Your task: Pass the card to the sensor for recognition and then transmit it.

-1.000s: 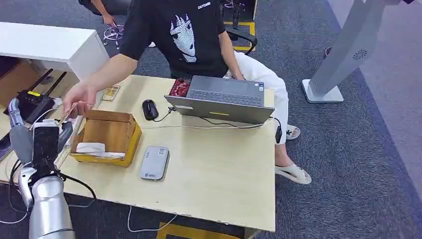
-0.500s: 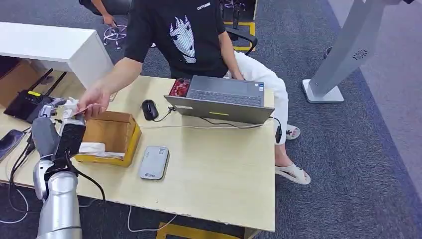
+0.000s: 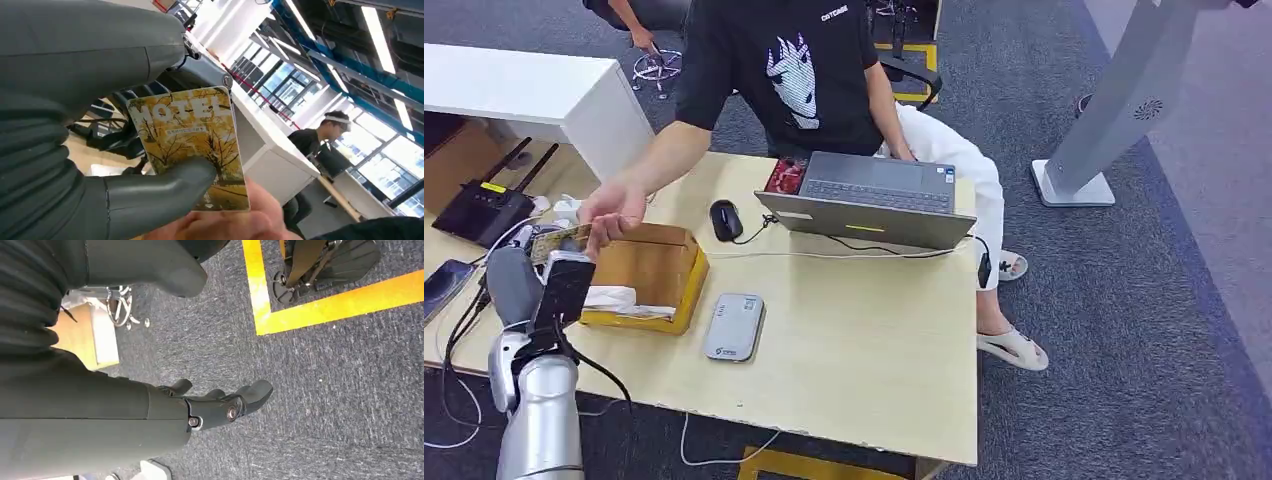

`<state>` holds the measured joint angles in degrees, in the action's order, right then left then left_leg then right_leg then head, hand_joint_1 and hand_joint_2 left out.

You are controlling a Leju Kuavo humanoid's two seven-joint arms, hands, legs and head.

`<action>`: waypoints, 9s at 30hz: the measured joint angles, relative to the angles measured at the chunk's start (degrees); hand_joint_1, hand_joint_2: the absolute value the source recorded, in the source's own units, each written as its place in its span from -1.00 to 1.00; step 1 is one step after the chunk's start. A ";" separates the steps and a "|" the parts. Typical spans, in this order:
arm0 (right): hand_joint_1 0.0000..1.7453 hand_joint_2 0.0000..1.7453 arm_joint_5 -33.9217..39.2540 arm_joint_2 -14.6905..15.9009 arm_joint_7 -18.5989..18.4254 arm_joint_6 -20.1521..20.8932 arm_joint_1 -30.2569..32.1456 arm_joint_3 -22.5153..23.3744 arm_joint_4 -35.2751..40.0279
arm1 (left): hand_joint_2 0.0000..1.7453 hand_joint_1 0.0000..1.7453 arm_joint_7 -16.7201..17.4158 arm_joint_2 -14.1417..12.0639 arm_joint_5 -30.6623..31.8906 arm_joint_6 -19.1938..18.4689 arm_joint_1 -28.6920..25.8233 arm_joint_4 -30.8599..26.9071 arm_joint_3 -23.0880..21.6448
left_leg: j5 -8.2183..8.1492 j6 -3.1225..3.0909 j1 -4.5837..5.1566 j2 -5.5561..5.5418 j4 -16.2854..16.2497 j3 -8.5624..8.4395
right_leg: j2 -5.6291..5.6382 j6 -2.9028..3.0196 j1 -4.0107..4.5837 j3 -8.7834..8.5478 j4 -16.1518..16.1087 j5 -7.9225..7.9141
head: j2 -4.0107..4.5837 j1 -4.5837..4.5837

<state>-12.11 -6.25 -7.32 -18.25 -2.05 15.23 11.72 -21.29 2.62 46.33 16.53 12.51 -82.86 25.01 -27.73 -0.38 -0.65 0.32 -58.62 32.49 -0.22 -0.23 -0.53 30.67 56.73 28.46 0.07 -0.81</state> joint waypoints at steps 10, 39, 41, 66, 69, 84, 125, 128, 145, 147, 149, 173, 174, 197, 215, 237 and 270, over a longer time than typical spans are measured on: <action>-1.00 1.00 -1.75 -0.11 -0.46 0.46 0.03 0.02 0.00 | 1.00 1.00 1.34 0.90 8.34 -1.53 -2.22 -1.97 -4.12 | 0.00 0.00 0.01 -0.01 0.00 0.00 | -0.02 0.00 -0.01 0.00 -0.01 0.00 | 0.00 0.00; -1.00 1.00 -6.38 -0.31 -1.24 1.29 0.03 3.61 0.02 | 1.00 1.00 11.30 -1.22 24.76 -8.59 -5.21 -1.91 -25.98 | -0.01 -0.01 0.01 -0.02 -0.01 0.01 | -0.03 -0.01 -0.01 0.01 -0.01 0.00 | 0.00 0.00; -1.00 1.00 -7.11 -0.37 -1.53 1.47 0.03 4.11 0.04 | 1.00 1.00 12.68 -1.77 26.41 -8.44 -5.20 -0.89 -27.74 | -0.01 -0.01 0.01 -0.02 -0.01 0.01 | -0.03 -0.01 -0.01 0.01 -0.01 0.00 | 0.00 0.00; -1.00 1.00 -11.67 -0.94 -2.34 2.52 0.00 8.63 0.50 | 1.00 1.00 19.85 -4.07 37.27 -8.70 -3.73 9.96 -32.26 | -0.01 -0.01 0.01 -0.02 -0.01 0.02 | -0.02 -0.01 0.00 0.02 -0.01 0.00 | 0.00 0.00; -1.00 1.00 -11.89 -0.94 -2.36 2.65 0.00 8.74 0.50 | 1.00 1.00 19.85 -4.07 37.49 -8.70 -3.55 10.38 -32.26 | -0.01 -0.01 0.00 -0.02 -0.01 0.02 | -0.02 -0.01 0.00 0.02 -0.01 0.00 | -0.02 -0.02; -1.00 1.00 -13.73 -0.98 -2.36 3.80 -0.03 9.92 0.77 | 1.00 1.00 19.85 -4.02 39.89 -9.01 -3.05 11.76 -32.24 | -0.01 -0.01 0.01 -0.02 0.00 0.02 | -0.03 -0.01 0.00 0.01 0.00 0.00 | 0.00 0.00; -1.00 1.00 -21.03 -1.57 -2.01 5.40 -0.39 15.28 0.98 | 1.00 1.00 16.70 -2.36 38.29 -3.52 -0.59 7.19 -27.63 | 0.01 0.00 0.00 -0.03 -0.01 0.01 | -0.04 -0.01 0.00 0.00 0.01 0.00 | 0.00 0.00; -1.00 1.00 -22.39 -1.57 -1.81 5.84 -0.40 15.80 0.98 | 1.00 1.00 16.70 -2.36 37.40 -4.79 1.52 3.66 -25.86 | 0.01 0.00 0.00 -0.03 -0.01 0.01 | -0.03 0.00 0.00 -0.01 0.02 -0.01 | 0.00 0.00; -1.00 1.00 -27.24 -1.57 -1.16 5.95 -0.69 18.18 1.07 | 1.00 1.00 18.69 -3.56 42.16 -6.32 11.12 1.07 -18.36 | 0.04 0.03 0.00 -0.04 -0.01 0.01 | -0.06 0.00 0.00 -0.01 0.05 -0.02 | 0.00 0.00; -1.00 1.00 -27.48 -1.57 -1.18 5.97 -0.69 18.29 1.09 | 1.00 1.00 18.73 -3.54 42.27 -6.25 11.34 1.07 -18.03 | 0.04 0.03 0.00 -0.03 -0.01 0.01 | -0.05 0.00 0.01 0.00 0.05 -0.02 | -0.02 0.00; -1.00 1.00 -27.50 -1.57 -1.29 6.01 -0.71 18.49 1.14 | 1.00 -1.00 18.73 -3.50 42.67 -6.19 11.62 1.07 -17.90 | 0.04 0.03 0.00 -0.03 -0.01 0.00 | -0.05 0.00 0.01 0.00 0.05 -0.02 | -0.02 0.00; -1.00 1.00 -31.04 -2.16 -1.81 6.03 -0.96 24.15 1.53 | 1.00 -1.00 15.56 -0.44 43.21 -4.09 1.53 -6.31 -21.36 | 0.01 0.02 0.01 0.00 -0.01 0.03 | 0.01 0.01 0.00 0.02 0.03 0.00 | 0.00 0.02; -1.00 1.00 -31.02 -2.25 -1.84 5.86 -0.95 24.69 1.57 | 1.00 -1.00 15.56 -0.50 43.19 -4.07 -0.21 -7.38 -22.04 | -0.01 0.03 0.01 0.02 -0.01 0.03 | 0.03 0.01 0.00 0.03 0.03 0.01 | -0.02 -0.02; -1.00 1.00 -30.49 -4.46 -1.84 3.83 -0.87 32.81 2.69 | 1.00 -1.00 15.00 -3.24 39.04 -1.60 -28.49 -32.31 -27.21 | -0.04 0.00 0.00 0.00 0.00 0.11 | -0.01 -0.04 0.00 0.12 0.00 0.06 | -0.02 -0.07; -1.00 1.00 -31.78 -5.75 -2.73 2.67 -1.00 37.77 3.52 | 1.00 -1.00 27.43 -8.17 43.23 -15.67 -38.78 -36.98 -28.11 | -0.05 0.03 0.00 -0.01 0.02 0.13 | -0.05 -0.02 0.01 0.12 0.01 0.08 | 0.00 -0.09; -1.00 1.00 -37.18 -5.86 -3.04 4.30 -1.42 39.04 3.80 | 1.00 -1.00 32.33 -9.05 43.24 -17.14 -32.78 -29.13 -24.36 | -0.01 0.03 -0.01 -0.03 0.01 0.09 | -0.09 -0.02 0.01 0.07 0.03 0.06 | -0.02 -0.11; -1.00 1.00 -45.16 -5.11 -2.27 7.06 -1.68 39.04 3.82 | 1.00 -1.00 32.22 -12.46 43.24 -5.84 -17.86 1.71 -17.62 | -0.01 0.03 -0.01 -0.02 0.01 0.10 | -0.05 -0.01 0.01 0.10 0.03 0.04 | -0.02 -0.11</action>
<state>-57.27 -11.37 -9.60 -11.19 -3.73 54.27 15.54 10.93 -9.84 89.57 10.69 -5.36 -81.15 7.39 -27.74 -0.34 -0.66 0.30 -58.60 32.60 -0.27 -0.24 -0.53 30.78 56.76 28.50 0.04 -0.92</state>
